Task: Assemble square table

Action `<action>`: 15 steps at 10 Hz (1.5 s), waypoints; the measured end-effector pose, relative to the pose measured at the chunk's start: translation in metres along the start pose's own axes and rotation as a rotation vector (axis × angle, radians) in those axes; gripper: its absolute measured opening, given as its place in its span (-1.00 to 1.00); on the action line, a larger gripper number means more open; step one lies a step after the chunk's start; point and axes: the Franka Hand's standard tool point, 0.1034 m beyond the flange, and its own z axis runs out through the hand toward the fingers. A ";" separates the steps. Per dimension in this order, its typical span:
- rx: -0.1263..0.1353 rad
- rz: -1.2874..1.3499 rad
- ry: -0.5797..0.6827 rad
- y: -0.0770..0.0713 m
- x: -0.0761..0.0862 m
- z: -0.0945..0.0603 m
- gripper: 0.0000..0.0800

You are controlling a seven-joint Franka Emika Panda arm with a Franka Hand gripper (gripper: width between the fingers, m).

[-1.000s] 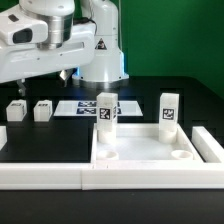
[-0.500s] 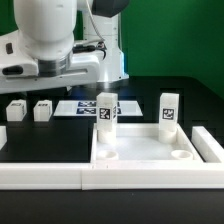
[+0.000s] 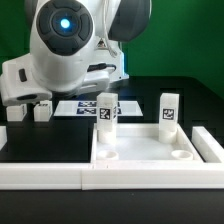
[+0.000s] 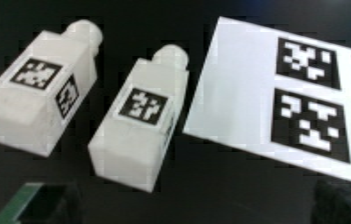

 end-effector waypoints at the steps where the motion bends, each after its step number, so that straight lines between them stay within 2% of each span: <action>1: 0.006 0.075 -0.009 0.005 -0.004 0.021 0.62; 2: 0.012 0.080 0.019 0.012 -0.003 0.035 0.62; 3: 0.004 0.071 0.016 0.010 -0.002 0.031 0.62; 5: -0.001 0.051 0.015 0.008 0.000 0.031 0.62; 6: 0.000 0.048 0.012 0.008 0.000 0.033 0.62; 8: 0.011 0.078 -0.023 0.016 0.000 0.051 0.62; 11: 0.003 0.054 -0.021 0.013 0.002 0.049 0.55; 13: 0.000 0.044 -0.021 0.012 0.002 0.048 -0.29; 15: -0.003 0.035 -0.022 0.011 0.003 0.048 -0.28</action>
Offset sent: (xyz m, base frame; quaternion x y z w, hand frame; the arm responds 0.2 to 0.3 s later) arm 0.0000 0.0000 0.0000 0.0000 0.0000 0.0000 1.0000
